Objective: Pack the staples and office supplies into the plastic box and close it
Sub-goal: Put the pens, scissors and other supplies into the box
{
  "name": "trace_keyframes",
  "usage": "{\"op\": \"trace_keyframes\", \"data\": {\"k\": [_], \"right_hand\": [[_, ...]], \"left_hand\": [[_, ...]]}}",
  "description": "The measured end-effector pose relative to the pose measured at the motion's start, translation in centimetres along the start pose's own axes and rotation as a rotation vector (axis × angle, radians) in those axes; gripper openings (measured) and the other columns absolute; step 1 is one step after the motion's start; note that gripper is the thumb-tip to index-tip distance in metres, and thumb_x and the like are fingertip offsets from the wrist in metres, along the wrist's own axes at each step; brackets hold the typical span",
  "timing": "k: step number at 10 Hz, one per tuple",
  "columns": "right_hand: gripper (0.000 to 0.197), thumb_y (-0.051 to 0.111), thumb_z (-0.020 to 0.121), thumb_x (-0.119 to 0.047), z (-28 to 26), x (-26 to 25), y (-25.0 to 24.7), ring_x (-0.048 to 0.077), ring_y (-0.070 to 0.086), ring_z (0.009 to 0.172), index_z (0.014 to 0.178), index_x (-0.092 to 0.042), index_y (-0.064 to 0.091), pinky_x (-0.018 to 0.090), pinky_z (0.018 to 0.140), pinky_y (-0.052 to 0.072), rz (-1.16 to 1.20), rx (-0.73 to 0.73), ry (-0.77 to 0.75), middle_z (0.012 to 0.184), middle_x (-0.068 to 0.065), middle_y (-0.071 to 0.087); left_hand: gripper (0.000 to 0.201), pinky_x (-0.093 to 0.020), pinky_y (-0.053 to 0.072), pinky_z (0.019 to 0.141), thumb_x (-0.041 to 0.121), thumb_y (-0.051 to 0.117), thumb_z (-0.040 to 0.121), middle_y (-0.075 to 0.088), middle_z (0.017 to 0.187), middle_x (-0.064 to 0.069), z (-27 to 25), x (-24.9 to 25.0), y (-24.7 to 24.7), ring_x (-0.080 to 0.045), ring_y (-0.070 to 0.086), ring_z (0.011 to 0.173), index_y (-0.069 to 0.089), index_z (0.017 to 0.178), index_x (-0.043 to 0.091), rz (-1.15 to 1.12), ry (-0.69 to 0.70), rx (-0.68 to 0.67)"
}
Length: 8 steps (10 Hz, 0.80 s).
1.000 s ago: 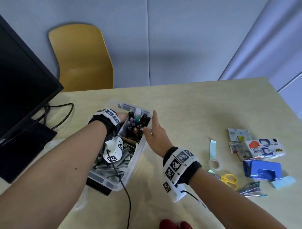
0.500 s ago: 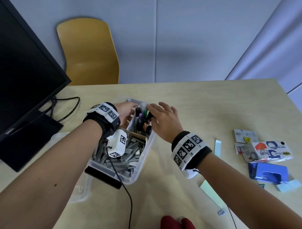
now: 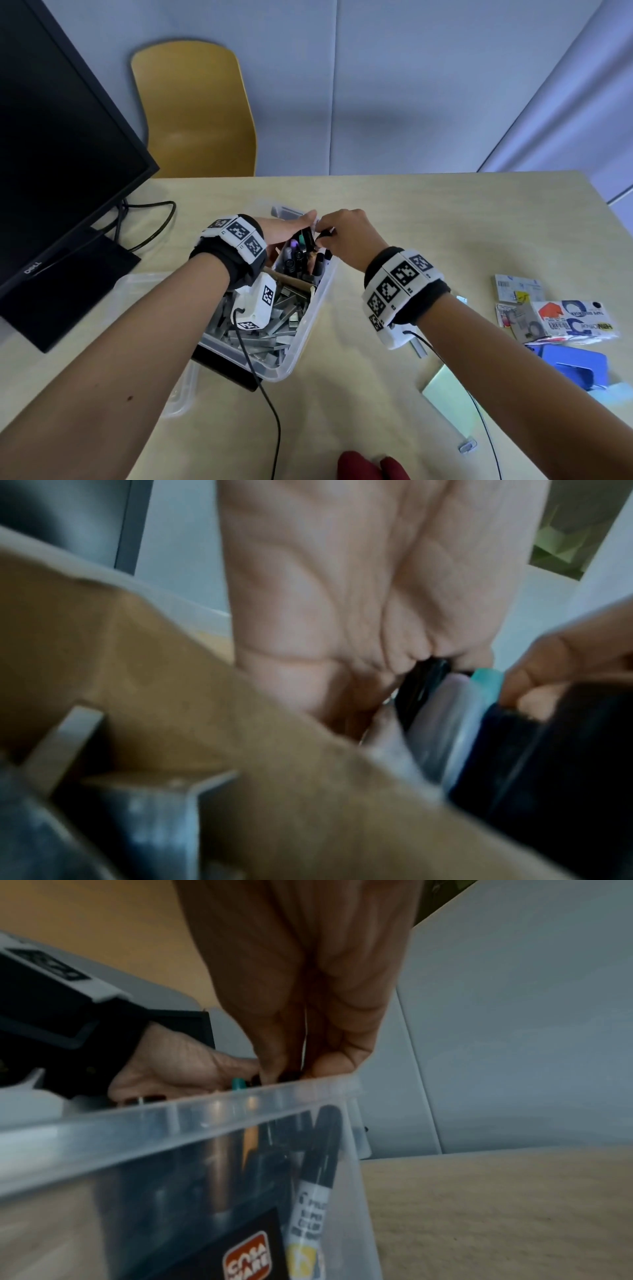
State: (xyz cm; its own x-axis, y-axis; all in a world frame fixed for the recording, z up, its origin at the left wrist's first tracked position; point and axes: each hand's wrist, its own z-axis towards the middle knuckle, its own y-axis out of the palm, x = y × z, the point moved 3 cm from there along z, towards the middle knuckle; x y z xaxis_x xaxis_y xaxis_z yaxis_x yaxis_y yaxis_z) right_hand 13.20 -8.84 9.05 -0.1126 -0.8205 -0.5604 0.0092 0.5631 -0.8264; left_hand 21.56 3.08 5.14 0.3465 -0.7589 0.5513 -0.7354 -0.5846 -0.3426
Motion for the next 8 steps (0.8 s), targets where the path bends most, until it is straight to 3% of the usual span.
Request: {"op": "trace_keyframes", "data": {"k": [1,2,3,4,5,6,7,8], "right_hand": [[0.023,0.048,0.085,0.002,-0.5,0.0,0.3,0.033,0.058,0.097,0.101,0.000,0.065,0.036,0.086,0.044,0.004,0.032,-0.007,0.098,0.017,0.068],[0.019,0.047,0.086,0.003,-0.5,-0.1,-0.2,0.032,0.058,0.091,0.093,0.003,0.065,0.033,0.080,0.043,0.010,0.084,-0.024,0.092,0.017,0.068],[0.023,0.045,0.087,0.003,0.2,0.0,-0.4,0.031,0.058,0.091,0.091,0.002,0.067,0.033,0.081,0.044,-0.012,0.043,-0.025,0.093,0.016,0.068],[0.026,0.044,0.088,0.000,0.4,0.2,0.0,0.033,0.058,0.095,0.093,0.000,0.070,0.034,0.084,0.045,-0.036,-0.007,-0.002,0.097,0.015,0.068],[0.023,0.049,0.086,0.000,0.0,0.4,-0.2,0.028,0.058,0.093,0.092,-0.002,0.072,0.030,0.086,0.043,0.008,-0.025,0.002,0.094,0.012,0.070],[0.018,0.053,0.085,0.001,-0.6,1.0,-0.3,0.022,0.054,0.088,0.091,-0.002,0.070,0.016,0.072,0.036,0.118,0.003,0.044,0.094,0.011,0.070],[0.010,0.056,0.085,0.000,-0.9,1.3,0.1,0.015,0.047,0.082,0.090,-0.003,0.065,0.015,0.059,0.033,0.168,0.031,0.054,0.096,0.011,0.068],[0.011,0.059,0.086,-0.008,-0.9,1.6,0.0,0.014,0.045,0.084,0.091,-0.005,0.068,0.024,0.078,0.037,0.144,0.069,0.028,0.098,0.008,0.067]], "left_hand": [[0.130,-0.048,0.039,0.100,0.098,0.039,0.047,0.035,0.147,-0.018,1.5,-0.3,-0.7,-0.038,0.038,0.133,0.030,0.146,0.014,0.158,-0.026,-0.012],[0.156,-0.055,0.024,0.109,0.102,0.032,0.019,0.010,0.156,-0.019,1.2,-0.2,-0.4,-0.040,0.019,0.141,0.008,0.151,0.022,0.204,0.005,-0.073],[0.138,-0.054,0.021,0.112,0.095,0.036,0.040,0.009,0.156,-0.021,0.4,-0.1,-0.1,-0.040,0.018,0.141,0.008,0.151,0.020,0.124,-0.036,-0.057],[0.137,-0.050,0.034,0.108,0.097,0.047,0.040,0.040,0.144,-0.015,2.4,-0.6,-0.2,-0.035,0.044,0.129,0.029,0.146,0.012,0.111,-0.033,0.001],[0.159,-0.044,0.032,0.109,0.098,0.046,0.013,0.040,0.144,-0.015,3.9,-1.0,-0.5,-0.031,0.042,0.130,0.032,0.143,0.009,0.145,-0.036,0.056],[0.150,-0.044,0.031,0.108,0.100,0.040,0.022,0.036,0.148,-0.014,3.0,-0.5,0.0,-0.032,0.039,0.132,0.033,0.144,0.013,0.216,-0.021,0.069],[0.128,-0.042,0.043,0.088,0.101,0.030,0.038,0.057,0.122,-0.022,2.5,-0.2,0.1,-0.032,0.058,0.101,0.054,0.124,0.009,0.327,-0.012,0.079],[0.110,-0.035,0.043,0.075,0.098,0.019,0.049,0.065,0.099,-0.023,2.0,0.2,0.5,-0.027,0.060,0.081,0.060,0.095,0.008,0.405,-0.020,0.075]]}}
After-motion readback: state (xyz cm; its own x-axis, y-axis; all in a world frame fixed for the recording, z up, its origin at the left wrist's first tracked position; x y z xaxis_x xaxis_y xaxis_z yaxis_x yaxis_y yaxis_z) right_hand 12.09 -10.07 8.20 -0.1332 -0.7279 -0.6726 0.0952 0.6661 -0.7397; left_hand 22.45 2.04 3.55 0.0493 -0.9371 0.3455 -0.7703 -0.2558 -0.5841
